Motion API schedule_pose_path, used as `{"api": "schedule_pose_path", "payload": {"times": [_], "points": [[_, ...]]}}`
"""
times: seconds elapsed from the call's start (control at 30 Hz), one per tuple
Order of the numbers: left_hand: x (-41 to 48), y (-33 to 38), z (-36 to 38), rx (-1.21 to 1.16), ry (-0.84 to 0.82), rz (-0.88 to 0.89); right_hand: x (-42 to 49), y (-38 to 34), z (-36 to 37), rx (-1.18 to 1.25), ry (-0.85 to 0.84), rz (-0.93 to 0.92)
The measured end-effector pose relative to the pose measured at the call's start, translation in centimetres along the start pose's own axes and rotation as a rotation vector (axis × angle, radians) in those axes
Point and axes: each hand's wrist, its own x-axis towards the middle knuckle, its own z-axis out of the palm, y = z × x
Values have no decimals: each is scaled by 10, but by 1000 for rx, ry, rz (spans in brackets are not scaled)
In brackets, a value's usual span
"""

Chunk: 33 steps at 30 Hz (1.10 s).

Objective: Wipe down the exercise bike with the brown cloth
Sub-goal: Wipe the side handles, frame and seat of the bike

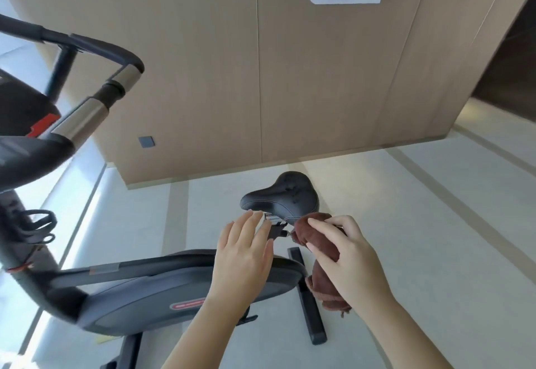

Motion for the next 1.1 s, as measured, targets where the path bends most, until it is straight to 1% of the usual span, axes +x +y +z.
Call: {"api": "schedule_pose_path", "payload": {"times": [0.13, 0.47, 0.67, 0.87, 0.93, 1.0, 1.1], "points": [[-6, -20, 30, 9, -48, -40, 12, 17, 25, 35, -14, -21], [10, -92, 125, -26, -145, -132, 80, 53, 97, -78, -123, -36], [31, -133, 176, -41, -222, -129, 131, 67, 148, -157, -155, -142], [33, -155, 212, -49, -329, -149, 179, 82, 193, -265, -178, -260], [37, -158, 220, -62, -350, -159, 188, 86, 210, -308, -223, -299], [38, -162, 229, -71, -375, -202, 192, 96, 231, -334, -307, -329], [37, -162, 235, -94, -405, -241, 190, 105, 239, -359, -378, -319]]}}
